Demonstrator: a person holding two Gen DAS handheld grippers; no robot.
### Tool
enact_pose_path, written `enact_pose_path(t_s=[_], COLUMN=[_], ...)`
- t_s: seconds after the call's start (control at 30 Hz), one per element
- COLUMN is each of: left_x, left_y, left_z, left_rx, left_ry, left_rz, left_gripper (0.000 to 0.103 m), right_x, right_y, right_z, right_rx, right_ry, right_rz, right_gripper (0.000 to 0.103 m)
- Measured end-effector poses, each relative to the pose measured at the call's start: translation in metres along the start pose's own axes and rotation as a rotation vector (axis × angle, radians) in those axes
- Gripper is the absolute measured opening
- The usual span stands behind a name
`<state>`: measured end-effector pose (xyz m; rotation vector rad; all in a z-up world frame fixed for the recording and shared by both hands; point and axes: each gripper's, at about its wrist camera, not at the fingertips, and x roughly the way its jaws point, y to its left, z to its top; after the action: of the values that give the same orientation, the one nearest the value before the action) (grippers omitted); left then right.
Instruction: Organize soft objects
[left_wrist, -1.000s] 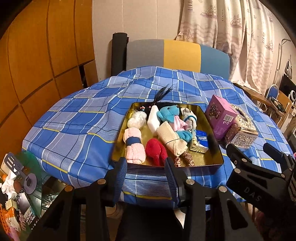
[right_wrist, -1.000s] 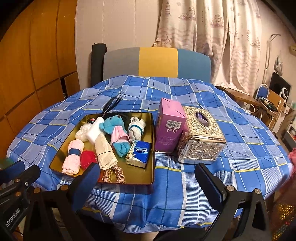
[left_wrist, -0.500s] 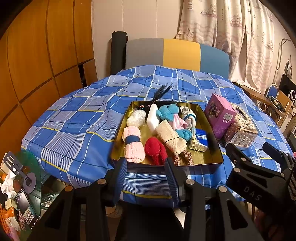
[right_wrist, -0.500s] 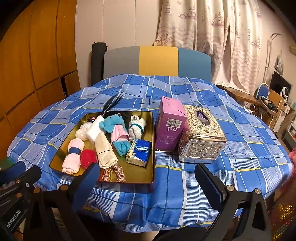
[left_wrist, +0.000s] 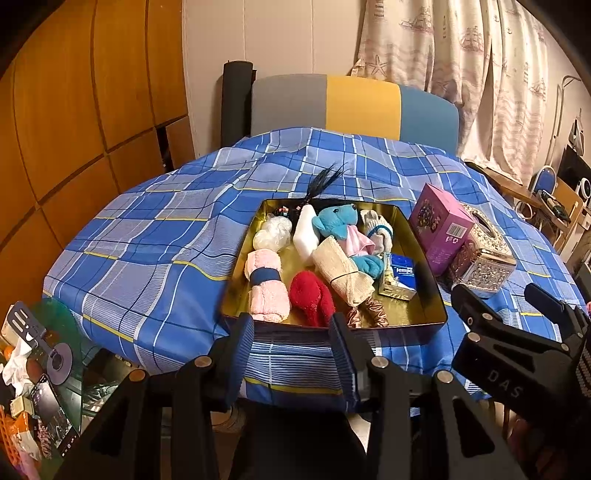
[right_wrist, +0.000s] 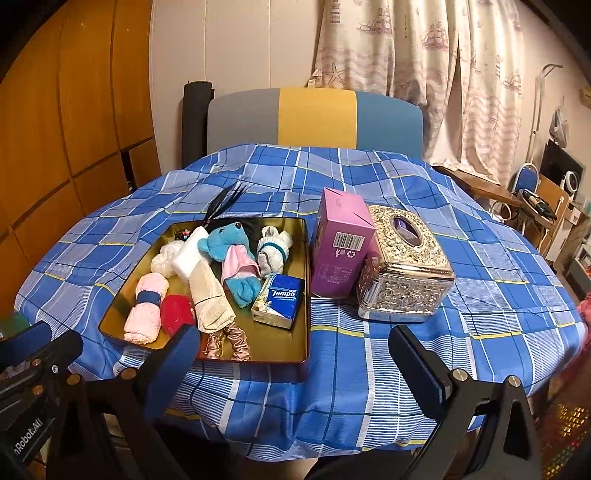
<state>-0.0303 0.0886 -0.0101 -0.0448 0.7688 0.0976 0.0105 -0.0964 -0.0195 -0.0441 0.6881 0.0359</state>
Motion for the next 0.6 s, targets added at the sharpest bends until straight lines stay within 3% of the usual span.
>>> enact_pose_path(t_s=[0.6], left_x=[0.0007], left_y=[0.0001], left_z=[0.0001], left_rx=[0.002], left_ry=[0.0], left_rz=[-0.001], left_gripper=[0.042], right_x=[0.0015], right_y=[-0.0015], right_z=[0.0], right_rx=[0.002], right_ry=[0.002], right_rz=[-0.003], right_gripper=[0.103])
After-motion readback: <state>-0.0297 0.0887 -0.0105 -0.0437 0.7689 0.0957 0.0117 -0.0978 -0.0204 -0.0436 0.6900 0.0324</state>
